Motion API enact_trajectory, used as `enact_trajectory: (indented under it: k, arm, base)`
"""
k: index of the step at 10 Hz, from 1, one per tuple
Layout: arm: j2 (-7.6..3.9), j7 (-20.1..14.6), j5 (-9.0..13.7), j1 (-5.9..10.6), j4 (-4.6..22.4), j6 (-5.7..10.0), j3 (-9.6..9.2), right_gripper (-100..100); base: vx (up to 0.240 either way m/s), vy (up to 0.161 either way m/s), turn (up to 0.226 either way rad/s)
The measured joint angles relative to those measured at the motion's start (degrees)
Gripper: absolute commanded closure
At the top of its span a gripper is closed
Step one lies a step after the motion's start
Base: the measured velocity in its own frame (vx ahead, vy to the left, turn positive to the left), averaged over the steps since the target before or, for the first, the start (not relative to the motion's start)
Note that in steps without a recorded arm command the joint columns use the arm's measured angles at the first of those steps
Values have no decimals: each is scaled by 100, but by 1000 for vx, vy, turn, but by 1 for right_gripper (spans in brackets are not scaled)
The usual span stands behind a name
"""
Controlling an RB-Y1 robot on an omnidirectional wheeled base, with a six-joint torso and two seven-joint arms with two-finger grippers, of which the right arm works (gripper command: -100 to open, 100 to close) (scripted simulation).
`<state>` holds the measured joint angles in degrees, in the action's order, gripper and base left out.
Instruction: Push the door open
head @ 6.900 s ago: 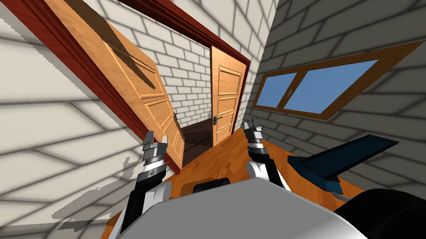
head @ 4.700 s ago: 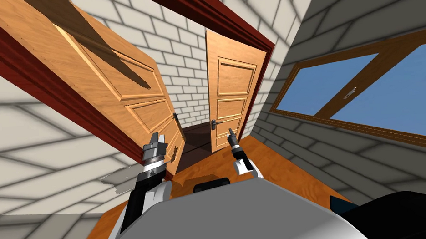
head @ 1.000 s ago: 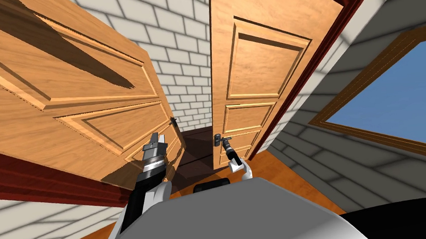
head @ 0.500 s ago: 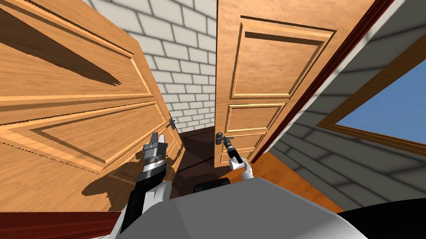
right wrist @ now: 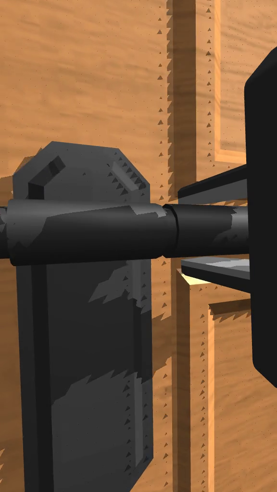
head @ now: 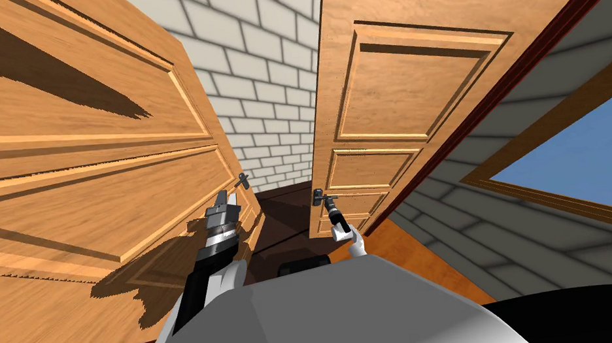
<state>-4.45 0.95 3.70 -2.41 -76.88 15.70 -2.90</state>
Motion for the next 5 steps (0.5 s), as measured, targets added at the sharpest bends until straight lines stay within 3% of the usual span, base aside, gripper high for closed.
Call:
enact_trajectory:
  k: [5]
  arm:
    - [39, 63, 18, 115, 165, 11, 326, 100]
  base:
    - [103, 75, -71]
